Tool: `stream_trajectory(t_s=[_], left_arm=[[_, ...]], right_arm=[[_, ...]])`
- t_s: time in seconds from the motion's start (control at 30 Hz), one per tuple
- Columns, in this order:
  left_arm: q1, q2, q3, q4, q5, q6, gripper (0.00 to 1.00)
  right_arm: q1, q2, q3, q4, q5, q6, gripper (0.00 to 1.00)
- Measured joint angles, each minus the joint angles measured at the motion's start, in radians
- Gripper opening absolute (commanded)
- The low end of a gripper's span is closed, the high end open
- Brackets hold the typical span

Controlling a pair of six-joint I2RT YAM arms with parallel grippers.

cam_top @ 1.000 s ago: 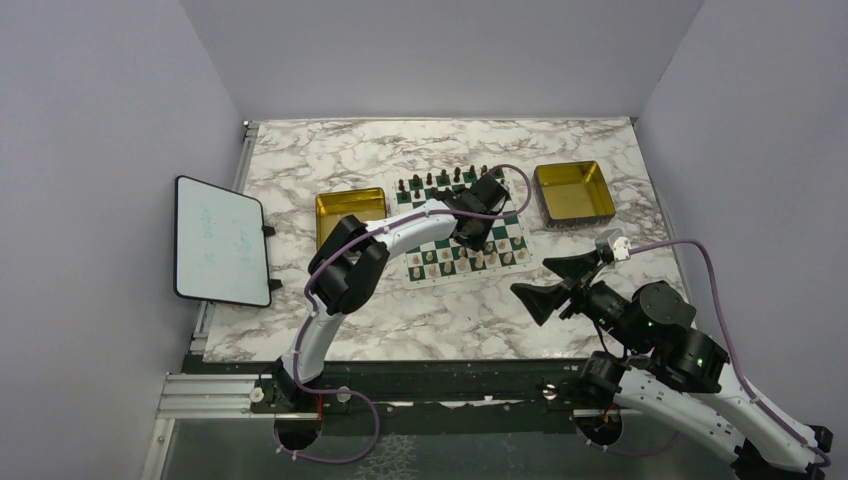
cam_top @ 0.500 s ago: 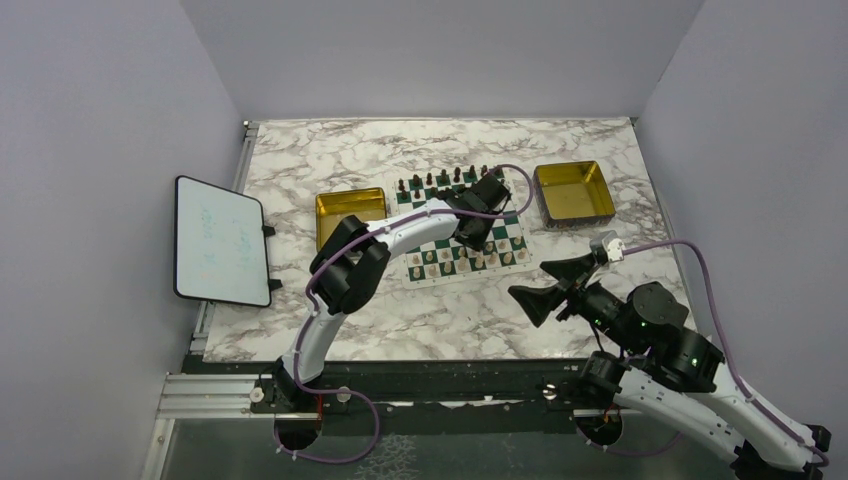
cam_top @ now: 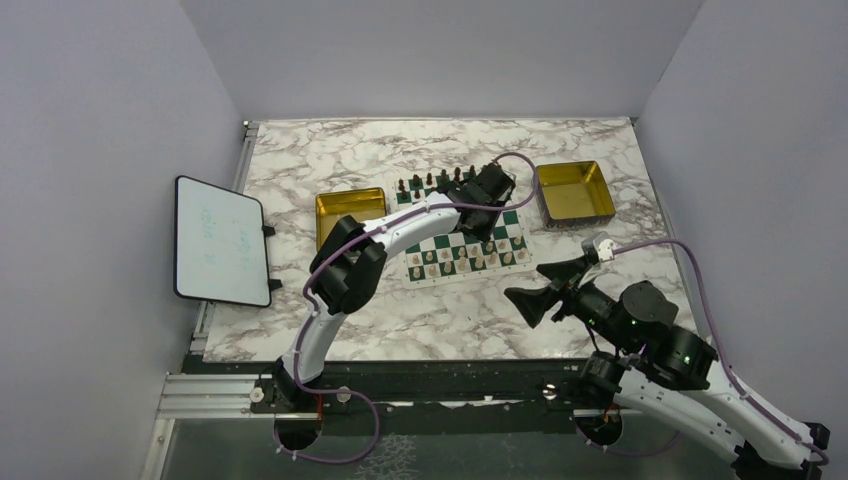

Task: Set up the chess pieces on the board
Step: Reset both arms

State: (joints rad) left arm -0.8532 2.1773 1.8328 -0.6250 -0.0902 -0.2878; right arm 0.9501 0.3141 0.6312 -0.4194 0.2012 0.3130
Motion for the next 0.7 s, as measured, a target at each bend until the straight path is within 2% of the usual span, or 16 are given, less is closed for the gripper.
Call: stream_trajectory(t_s=[0.2,0.33,0.63,0.67,0.7], left_arm=[[0.016,-0.031,0.008,0.001,0.029,-0.020,0.37],[0.042,-0.139,-0.039,0.031,0.044,-0.046,0.40],[0.105,-0.644,-0.333,0.193,0.041,-0.098,0.49],[0.104,-0.691,-0.364,0.206,0.040,-0.102,0.52],[0.102,-0.740,-0.403,0.214,0.040,-0.109,0.61]], right_arm=[[0.000,0.054,-0.037,-0.001,0.008,0.023,1.00],[0.000,0.082,-0.057,0.000,0.033,0.066,1.00],[0.000,0.164,-0.064,0.002,0.169,0.211,1.00],[0.000,0.173,-0.064,0.002,0.189,0.232,1.00],[0.000,0.182,-0.064,0.003,0.208,0.249,1.00]])
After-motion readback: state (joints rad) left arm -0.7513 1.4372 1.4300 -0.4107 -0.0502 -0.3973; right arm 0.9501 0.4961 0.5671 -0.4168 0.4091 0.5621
